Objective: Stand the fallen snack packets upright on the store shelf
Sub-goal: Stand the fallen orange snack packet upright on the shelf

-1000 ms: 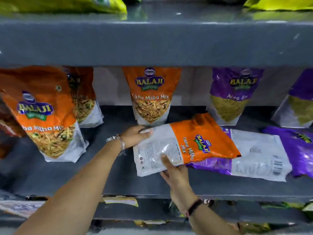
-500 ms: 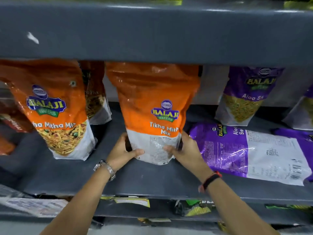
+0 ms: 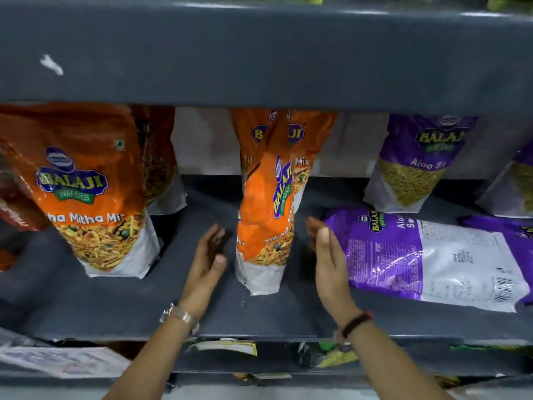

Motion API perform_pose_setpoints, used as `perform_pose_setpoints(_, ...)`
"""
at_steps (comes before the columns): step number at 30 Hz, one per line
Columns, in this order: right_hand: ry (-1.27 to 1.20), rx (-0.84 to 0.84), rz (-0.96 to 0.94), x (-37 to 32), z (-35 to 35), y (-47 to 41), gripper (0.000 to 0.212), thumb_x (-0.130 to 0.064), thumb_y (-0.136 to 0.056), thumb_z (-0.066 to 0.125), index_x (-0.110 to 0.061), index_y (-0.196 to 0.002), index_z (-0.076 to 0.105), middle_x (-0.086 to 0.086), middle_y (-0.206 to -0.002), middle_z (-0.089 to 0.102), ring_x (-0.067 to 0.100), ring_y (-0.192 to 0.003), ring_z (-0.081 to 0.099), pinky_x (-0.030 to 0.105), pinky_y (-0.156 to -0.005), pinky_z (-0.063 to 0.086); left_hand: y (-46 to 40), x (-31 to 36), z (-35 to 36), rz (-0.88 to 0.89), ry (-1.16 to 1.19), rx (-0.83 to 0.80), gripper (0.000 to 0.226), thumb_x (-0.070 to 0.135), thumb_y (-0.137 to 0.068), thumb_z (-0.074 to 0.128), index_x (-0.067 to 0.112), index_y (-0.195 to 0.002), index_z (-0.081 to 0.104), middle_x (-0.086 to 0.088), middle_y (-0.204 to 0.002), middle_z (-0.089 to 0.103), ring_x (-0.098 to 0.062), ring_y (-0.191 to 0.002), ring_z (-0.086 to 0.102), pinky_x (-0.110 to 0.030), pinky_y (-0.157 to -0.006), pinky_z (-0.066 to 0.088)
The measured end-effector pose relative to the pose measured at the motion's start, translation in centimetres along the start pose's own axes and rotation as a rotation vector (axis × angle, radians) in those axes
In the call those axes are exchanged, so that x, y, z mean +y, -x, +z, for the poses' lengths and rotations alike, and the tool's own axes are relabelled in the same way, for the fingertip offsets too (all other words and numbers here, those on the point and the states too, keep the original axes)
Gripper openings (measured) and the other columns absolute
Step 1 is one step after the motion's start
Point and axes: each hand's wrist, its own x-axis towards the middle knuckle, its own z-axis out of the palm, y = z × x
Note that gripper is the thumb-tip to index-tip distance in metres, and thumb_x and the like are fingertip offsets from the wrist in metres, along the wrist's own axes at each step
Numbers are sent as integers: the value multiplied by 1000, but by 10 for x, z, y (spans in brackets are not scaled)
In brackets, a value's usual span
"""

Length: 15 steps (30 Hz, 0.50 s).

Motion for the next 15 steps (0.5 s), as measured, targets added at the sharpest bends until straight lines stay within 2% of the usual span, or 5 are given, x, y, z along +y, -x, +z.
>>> perform_pose_setpoints(2, 17, -181, 111, 0, 7, -24, 54, -60, -86, 24, -31, -130, 38, -6, -139, 44, 3, -126, 38, 8, -97, 31, 11, 0, 10, 29, -53, -94, 101, 72, -53, 62, 21, -132, 24, 8, -135, 37, 11, -121, 39, -8, -98, 37)
perform_pose_setpoints(6, -58, -388, 168, 5, 19, -33, 62, -70, -78, 24, -35, -125, 44, -11, -126, 56, 0, -117, 51, 32, -108, 36, 7, -5, 20, 62, -262, -95, 79, 55, -50, 68, 39, -119, 31, 19, -120, 45, 19, -107, 45, 6, -82, 34)
perform_pose_setpoints(9, -47, -286, 106, 11, 11, -15, 70, -76, -73, 34, -29, -125, 47, -3, -131, 54, 6, -122, 49, 24, -103, 41, -4, -7, 0, 20, -266, -36, 74, 52, -53, 58, 20, -119, 44, 11, -113, 55, -5, -106, 53, 4, -80, 36)
perform_pose_setpoints(11, -40, -188, 64, 12, 0, -6, 66, -66, -75, 45, -24, -126, 45, 2, -135, 50, 12, -125, 47, 15, -98, 41, -9, -7, -14, -2, -238, -31, 66, 52, -57, 57, 27, -118, 47, 15, -115, 59, -2, -107, 55, -6, -86, 40)
perform_pose_setpoints(15, 101, -317, 30, 10, -13, -3, 61, -30, -73, 71, -48, -117, 33, -33, -123, 41, -20, -114, 38, -2, -87, 34, -11, -5, -14, -59, -227, -109, 64, 45, -55, 66, 39, -113, 43, 29, -110, 59, 11, -101, 55, -5, -82, 44)
